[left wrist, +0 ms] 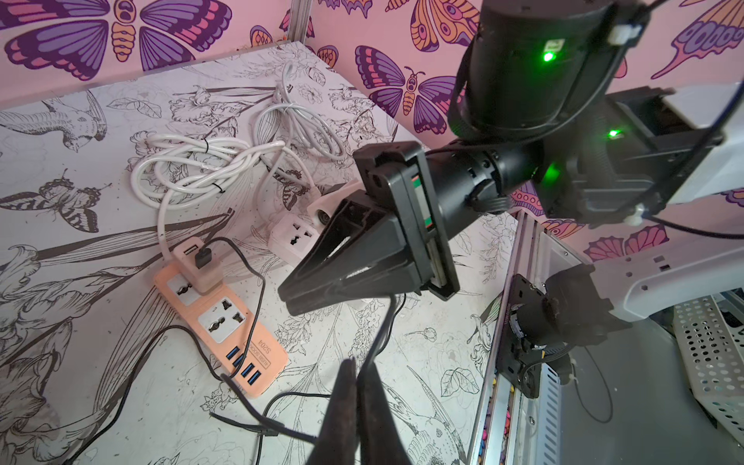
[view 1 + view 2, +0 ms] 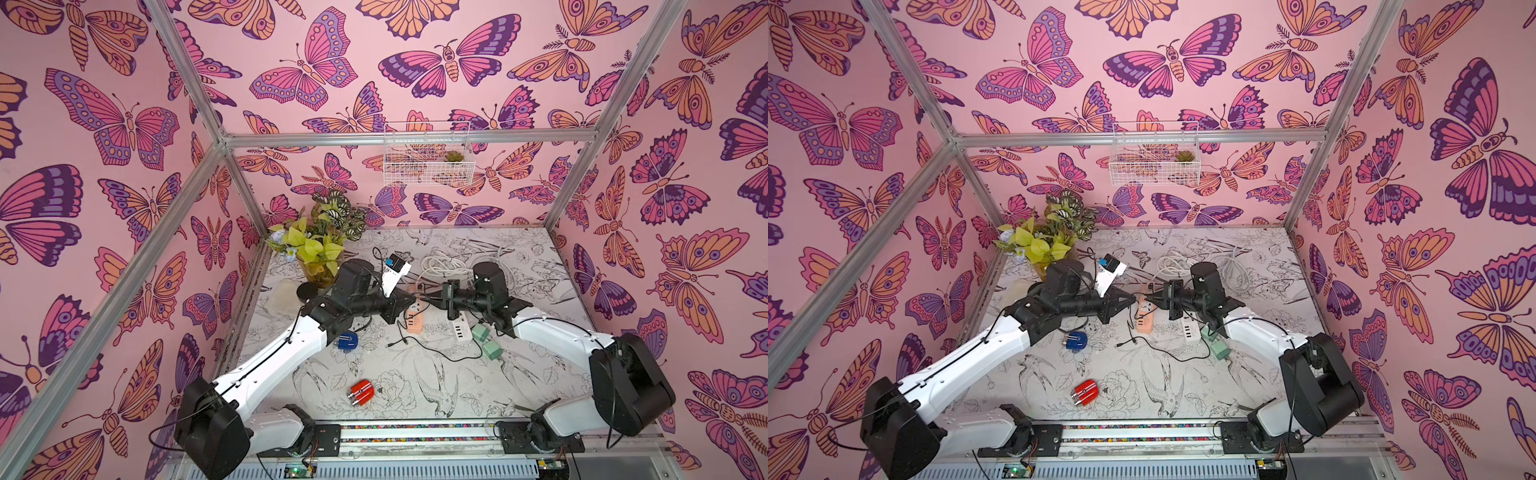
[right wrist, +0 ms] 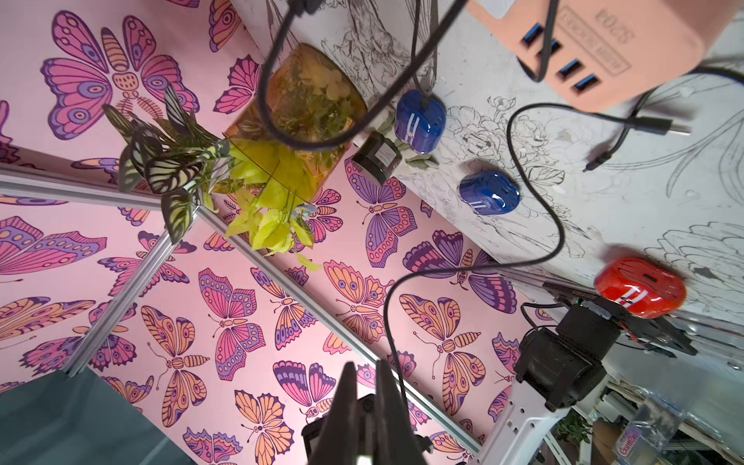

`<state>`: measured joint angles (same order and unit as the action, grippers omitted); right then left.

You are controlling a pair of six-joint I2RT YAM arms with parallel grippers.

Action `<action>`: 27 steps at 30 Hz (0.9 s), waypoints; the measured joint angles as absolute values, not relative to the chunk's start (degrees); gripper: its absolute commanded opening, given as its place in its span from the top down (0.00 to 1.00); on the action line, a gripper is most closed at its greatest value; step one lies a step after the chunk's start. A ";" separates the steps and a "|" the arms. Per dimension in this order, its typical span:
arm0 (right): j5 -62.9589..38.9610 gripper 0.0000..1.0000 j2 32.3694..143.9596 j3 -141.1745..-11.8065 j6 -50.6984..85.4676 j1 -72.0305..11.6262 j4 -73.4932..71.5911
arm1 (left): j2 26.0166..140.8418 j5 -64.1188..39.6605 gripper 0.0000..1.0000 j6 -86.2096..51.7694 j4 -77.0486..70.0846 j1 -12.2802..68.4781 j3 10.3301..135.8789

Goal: Charge the electric shaver
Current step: Pick up the charging cable from the center of the board.

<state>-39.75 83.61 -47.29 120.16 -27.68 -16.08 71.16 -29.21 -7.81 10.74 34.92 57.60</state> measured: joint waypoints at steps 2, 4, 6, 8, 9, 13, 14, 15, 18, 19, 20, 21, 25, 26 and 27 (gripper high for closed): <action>-39.00 1.00 83.61 -48.03 120.18 -27.40 -16.08 | 70.76 -28.75 0.73 -8.78 10.74 34.92 57.17; -37.65 1.00 83.61 -49.36 120.16 -26.89 -15.84 | 70.61 -28.03 0.57 -10.83 10.76 34.89 56.82; -35.46 1.00 83.61 -51.31 120.18 -26.20 -15.38 | 70.50 -27.16 0.52 -15.00 10.76 34.81 56.64; -32.21 1.00 83.59 -53.49 120.16 -25.67 -15.49 | 70.39 -26.72 0.47 -21.69 10.76 34.41 56.64; -30.46 1.00 83.57 -54.48 120.16 -25.50 -15.59 | 70.28 -26.52 0.46 -25.45 10.76 34.00 56.64; -22.85 1.00 83.57 -58.72 117.86 -25.32 -15.62 | 70.06 -26.52 0.46 -46.59 9.10 31.75 56.64; -20.91 1.00 83.55 -59.64 116.75 -25.39 -15.64 | 70.06 -26.50 0.46 -53.47 7.64 31.40 56.60; -19.27 1.00 83.55 -60.29 115.79 -25.45 -15.66 | 70.06 -26.55 0.46 -58.74 6.17 31.33 56.58; -15.33 1.00 83.46 -61.52 112.73 -25.71 -15.66 | 70.19 -26.74 0.44 -75.11 0.82 31.68 56.60; -14.44 1.00 83.46 -61.84 111.68 -25.87 -15.62 | 70.39 -26.70 0.43 -79.90 -0.75 31.97 56.66; -13.65 1.00 83.48 -62.15 110.65 -26.04 -15.55 | 70.76 -26.46 0.42 -84.31 -2.33 32.32 56.86; -13.21 1.00 83.48 -62.33 110.00 -26.26 -15.57 | 71.11 -25.91 0.41 -87.55 -3.73 32.60 57.06; -11.99 1.00 83.48 -62.46 107.83 -27.81 -15.62 | 75.24 -22.81 0.41 -99.83 -9.65 34.61 59.88; -11.90 1.00 83.48 -62.46 107.50 -28.27 -15.62 | 76.73 -22.13 0.42 -102.26 -10.83 35.03 61.06; -11.79 1.00 83.48 -62.46 107.35 -28.62 -15.64 | 77.69 -21.67 0.44 -103.72 -11.44 35.31 61.89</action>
